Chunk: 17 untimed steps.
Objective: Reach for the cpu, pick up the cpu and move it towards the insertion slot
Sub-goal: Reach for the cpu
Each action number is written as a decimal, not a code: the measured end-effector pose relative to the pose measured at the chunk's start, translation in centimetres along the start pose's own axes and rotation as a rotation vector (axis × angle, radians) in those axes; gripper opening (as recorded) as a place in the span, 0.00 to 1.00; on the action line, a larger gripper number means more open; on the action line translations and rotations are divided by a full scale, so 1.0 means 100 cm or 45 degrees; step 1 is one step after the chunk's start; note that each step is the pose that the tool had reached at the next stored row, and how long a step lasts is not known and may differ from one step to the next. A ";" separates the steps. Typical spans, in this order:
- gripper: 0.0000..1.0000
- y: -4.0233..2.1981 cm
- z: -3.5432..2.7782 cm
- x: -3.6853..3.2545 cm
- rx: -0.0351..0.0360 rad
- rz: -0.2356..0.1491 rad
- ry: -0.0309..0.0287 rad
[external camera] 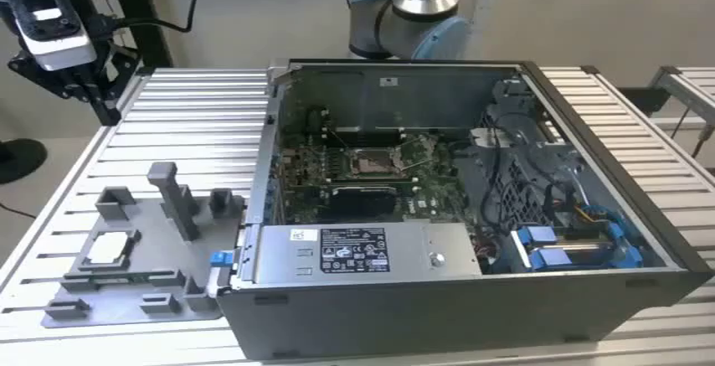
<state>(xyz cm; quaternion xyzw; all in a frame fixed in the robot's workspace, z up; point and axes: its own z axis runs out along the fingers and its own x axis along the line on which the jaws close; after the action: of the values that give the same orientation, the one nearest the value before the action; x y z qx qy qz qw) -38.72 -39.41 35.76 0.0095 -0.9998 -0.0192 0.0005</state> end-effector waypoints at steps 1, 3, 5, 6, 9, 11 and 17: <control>0.00 0.0000 0.0000 0.0000 -0.0001 0.000 -0.0001; 0.00 0.0000 0.0000 0.0000 -0.0004 0.000 0.0000; 0.00 0.0000 0.0000 0.0000 -0.0005 0.000 0.0000; 0.00 0.0000 0.0000 0.0000 -0.0005 0.000 0.0000; 0.00 0.0000 0.0000 0.0000 -0.0005 0.000 0.0000; 0.00 0.0000 0.0000 0.0000 -0.0006 0.000 0.0000; 0.00 -0.0021 0.0001 0.0048 -0.0006 0.000 0.0001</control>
<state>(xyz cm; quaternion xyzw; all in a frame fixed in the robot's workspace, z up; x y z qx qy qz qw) -39.20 -39.63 35.74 0.0094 -0.9998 -0.0194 0.0005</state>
